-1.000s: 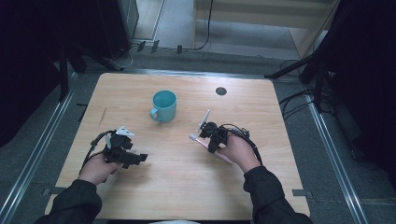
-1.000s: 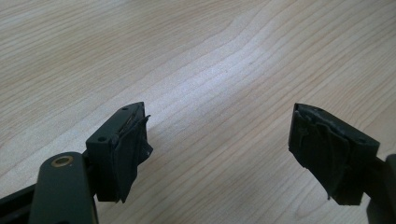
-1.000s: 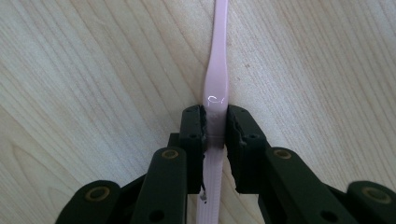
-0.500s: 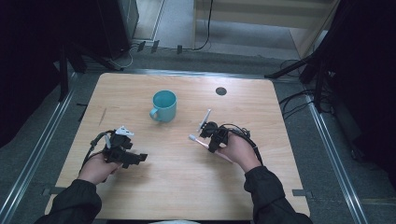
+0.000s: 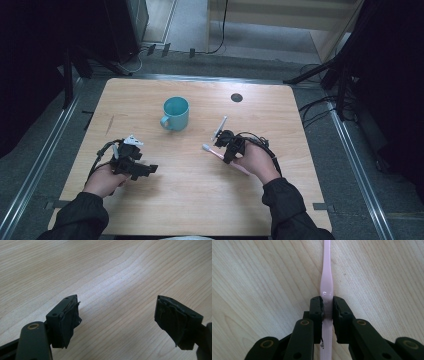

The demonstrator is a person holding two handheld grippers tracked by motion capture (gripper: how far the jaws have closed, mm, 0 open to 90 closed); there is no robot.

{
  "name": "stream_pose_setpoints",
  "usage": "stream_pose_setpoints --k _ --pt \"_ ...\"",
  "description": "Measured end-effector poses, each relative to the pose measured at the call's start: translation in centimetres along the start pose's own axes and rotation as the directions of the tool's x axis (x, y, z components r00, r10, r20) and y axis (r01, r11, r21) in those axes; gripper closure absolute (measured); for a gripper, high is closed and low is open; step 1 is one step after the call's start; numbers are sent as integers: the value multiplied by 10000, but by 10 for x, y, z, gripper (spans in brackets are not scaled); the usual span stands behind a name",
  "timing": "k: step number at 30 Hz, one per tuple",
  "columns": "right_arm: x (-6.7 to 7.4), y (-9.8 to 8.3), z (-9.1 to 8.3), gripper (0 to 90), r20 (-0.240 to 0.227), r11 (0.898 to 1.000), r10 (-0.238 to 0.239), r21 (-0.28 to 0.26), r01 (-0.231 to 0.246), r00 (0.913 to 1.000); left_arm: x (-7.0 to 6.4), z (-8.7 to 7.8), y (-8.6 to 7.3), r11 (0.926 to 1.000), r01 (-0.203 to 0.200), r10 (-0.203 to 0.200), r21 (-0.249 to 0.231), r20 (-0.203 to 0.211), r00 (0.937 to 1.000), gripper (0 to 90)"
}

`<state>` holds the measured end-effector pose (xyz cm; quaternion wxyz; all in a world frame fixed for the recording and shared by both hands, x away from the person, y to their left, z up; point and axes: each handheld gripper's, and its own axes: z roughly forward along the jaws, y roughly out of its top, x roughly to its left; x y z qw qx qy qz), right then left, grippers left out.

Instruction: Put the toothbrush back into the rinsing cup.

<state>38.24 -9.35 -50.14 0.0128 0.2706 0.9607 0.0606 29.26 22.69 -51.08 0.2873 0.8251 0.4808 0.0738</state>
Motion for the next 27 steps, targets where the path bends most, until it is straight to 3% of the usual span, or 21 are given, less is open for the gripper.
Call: stream_pose_setpoints --k 16,22,27 --pt "-3 -4 -15 788 -25 9986 165 -510 -166 9999 0 0 0 10000 -36 36 35 -15 10000 196" --pt "-4 -6 -22 788 -79 9947 297 -986 -303 9995 0 0 0 10000 -17 17 12 -2 10000 197" --pt "-8 -10 -28 788 -356 9852 500 -1622 -552 9981 0 0 0 10000 -22 22 12 -2 10000 196"
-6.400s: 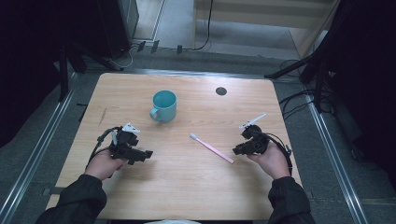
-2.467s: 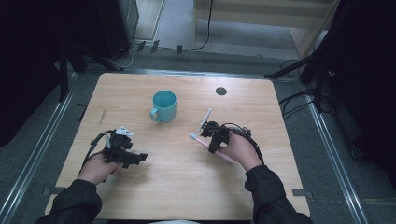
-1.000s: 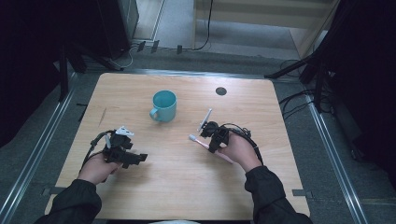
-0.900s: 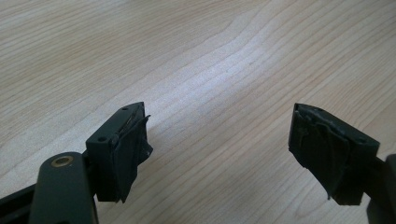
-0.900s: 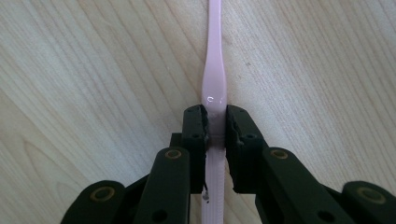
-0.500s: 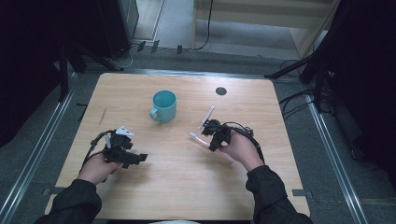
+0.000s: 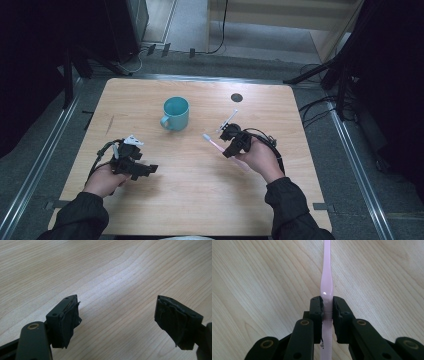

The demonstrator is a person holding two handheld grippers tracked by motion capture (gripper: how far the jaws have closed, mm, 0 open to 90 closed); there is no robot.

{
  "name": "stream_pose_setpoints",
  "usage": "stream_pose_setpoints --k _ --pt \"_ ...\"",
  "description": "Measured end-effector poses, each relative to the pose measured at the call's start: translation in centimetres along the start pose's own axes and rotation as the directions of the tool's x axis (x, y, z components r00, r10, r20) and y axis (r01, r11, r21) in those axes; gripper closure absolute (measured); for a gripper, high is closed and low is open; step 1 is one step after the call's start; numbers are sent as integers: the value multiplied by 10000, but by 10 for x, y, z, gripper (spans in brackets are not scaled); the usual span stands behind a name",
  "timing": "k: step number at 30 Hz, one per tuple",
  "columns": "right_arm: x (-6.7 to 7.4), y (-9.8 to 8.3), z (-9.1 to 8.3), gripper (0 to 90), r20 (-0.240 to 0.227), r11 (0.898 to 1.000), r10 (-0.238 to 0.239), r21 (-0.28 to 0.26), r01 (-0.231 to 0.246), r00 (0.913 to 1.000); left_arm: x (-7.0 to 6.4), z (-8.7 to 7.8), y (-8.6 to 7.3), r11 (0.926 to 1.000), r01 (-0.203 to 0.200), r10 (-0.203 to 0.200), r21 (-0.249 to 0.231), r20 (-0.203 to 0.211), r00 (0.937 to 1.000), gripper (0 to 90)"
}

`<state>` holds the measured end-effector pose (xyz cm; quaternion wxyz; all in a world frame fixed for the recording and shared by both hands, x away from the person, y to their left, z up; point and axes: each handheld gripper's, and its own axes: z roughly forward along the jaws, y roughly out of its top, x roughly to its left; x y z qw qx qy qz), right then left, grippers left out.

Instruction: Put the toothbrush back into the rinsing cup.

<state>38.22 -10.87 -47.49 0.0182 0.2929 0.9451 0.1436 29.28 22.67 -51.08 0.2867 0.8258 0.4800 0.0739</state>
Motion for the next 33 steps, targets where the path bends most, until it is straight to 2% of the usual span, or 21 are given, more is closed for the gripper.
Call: stream_pose_setpoints --k 7,16,23,33 --pt "-1 -1 -5 788 -157 9990 259 -363 -264 9995 0 0 0 10000 -8 8 15 -6 10000 197" --pt "-1 -1 -15 788 -178 9908 277 -1320 -298 9995 0 1 0 10000 -24 24 53 -5 10000 197" --pt "-1 -1 -18 788 -281 9848 443 -1668 -484 9986 0 1 0 10000 -39 39 44 -33 10000 197" --pt "1 0 -22 788 -234 9764 446 -2106 -486 9987 0 0 0 10000 -49 49 43 -38 10000 196"
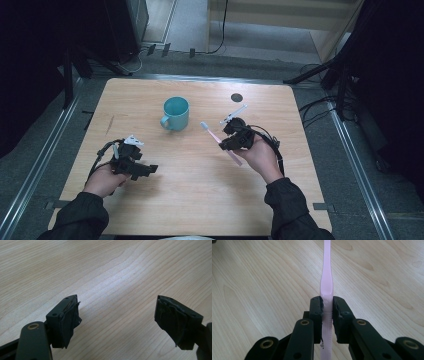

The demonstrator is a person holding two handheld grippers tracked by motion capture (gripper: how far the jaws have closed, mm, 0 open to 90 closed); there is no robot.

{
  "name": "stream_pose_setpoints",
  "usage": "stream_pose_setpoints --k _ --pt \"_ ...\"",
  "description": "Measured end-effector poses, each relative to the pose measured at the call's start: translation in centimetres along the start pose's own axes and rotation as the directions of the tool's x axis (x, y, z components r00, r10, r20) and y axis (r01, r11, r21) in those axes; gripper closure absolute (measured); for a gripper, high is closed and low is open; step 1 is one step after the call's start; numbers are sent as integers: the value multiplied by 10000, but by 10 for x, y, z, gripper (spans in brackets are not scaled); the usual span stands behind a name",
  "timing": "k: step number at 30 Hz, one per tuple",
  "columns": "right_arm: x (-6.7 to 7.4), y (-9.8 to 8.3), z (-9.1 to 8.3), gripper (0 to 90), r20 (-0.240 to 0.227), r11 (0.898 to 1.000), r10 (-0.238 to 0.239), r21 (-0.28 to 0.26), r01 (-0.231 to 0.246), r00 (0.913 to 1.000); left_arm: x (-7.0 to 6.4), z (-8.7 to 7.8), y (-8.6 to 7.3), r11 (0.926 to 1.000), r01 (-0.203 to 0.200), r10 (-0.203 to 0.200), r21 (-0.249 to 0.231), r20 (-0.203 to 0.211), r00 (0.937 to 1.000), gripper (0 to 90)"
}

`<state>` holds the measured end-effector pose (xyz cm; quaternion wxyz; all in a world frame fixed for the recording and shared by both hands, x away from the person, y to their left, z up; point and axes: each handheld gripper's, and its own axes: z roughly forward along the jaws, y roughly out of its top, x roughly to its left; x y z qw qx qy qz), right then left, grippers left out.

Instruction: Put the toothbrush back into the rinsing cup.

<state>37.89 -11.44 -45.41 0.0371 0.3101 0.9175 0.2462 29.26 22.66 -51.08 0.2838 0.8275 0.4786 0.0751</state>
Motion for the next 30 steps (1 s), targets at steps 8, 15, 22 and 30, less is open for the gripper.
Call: stream_pose_setpoints --k 8,15,22,30 --pt "3 1 -1 788 -15 9993 82 -357 -83 10000 0 0 0 10000 -3 3 3 -6 10000 197" --pt "3 2 -1 788 -55 9959 204 -880 -208 9998 0 0 0 10000 -4 4 6 -10 10000 196" --pt "3 3 -2 788 -173 9921 270 -1219 -289 9995 0 0 0 10000 1 -1 3 1 10000 196" --pt "7 4 -5 788 -9 9848 149 -1730 -148 9999 0 0 0 10000 -9 9 6 3 10000 196"
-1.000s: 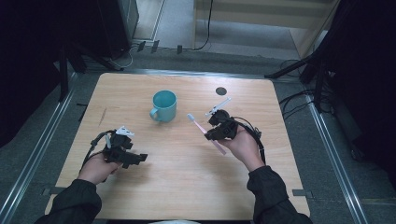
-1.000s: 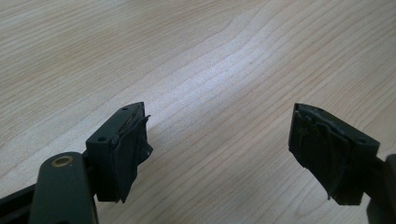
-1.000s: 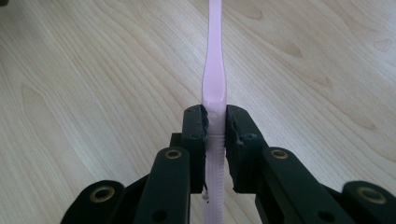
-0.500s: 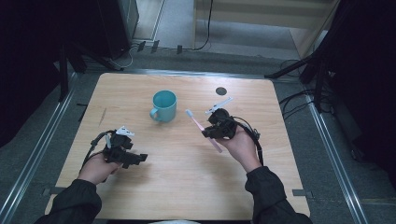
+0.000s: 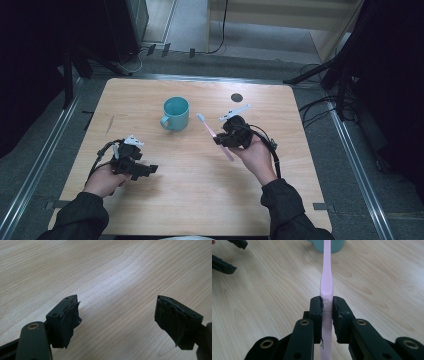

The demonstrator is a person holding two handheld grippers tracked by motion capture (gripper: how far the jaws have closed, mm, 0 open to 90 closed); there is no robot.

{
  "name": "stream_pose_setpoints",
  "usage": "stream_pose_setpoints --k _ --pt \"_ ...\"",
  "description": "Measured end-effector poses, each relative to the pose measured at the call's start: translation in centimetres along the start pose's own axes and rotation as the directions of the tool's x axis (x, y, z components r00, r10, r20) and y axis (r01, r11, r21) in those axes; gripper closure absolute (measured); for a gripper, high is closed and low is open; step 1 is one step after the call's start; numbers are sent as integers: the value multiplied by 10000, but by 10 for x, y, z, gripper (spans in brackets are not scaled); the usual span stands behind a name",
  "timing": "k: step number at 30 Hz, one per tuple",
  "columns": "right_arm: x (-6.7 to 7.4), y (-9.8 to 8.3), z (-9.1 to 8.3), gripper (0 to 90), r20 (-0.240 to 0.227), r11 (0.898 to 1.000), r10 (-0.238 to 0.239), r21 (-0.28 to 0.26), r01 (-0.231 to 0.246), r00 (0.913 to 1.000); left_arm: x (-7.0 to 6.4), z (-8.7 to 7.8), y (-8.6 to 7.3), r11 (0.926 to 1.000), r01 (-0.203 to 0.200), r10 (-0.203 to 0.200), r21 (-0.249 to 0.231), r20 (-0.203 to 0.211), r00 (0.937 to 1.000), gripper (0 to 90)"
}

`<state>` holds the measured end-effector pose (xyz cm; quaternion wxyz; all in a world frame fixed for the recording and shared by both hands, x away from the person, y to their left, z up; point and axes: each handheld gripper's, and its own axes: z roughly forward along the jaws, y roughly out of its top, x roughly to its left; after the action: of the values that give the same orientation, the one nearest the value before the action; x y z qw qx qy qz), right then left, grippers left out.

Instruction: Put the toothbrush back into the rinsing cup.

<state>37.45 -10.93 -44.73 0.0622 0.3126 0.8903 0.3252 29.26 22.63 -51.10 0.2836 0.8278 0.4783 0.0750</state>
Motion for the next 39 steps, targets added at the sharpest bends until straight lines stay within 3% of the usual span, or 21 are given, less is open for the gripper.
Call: stream_pose_setpoints --k 17,27,34,39 --pt "6 5 -4 788 227 9907 176 -1356 -143 9996 -2 2 0 10000 -11 10 18 47 10000 196" --pt "11 14 -11 788 353 9747 117 -2235 -35 9993 -2 1 0 9999 -92 92 54 16 10000 196" --pt "13 21 -8 787 379 9709 54 -2394 38 9993 -3 2 -1 10000 -64 63 9 70 10000 196" --pt "13 26 -7 787 325 9619 211 -2733 -114 9992 -2 1 -1 10000 -36 36 8 128 9999 196"
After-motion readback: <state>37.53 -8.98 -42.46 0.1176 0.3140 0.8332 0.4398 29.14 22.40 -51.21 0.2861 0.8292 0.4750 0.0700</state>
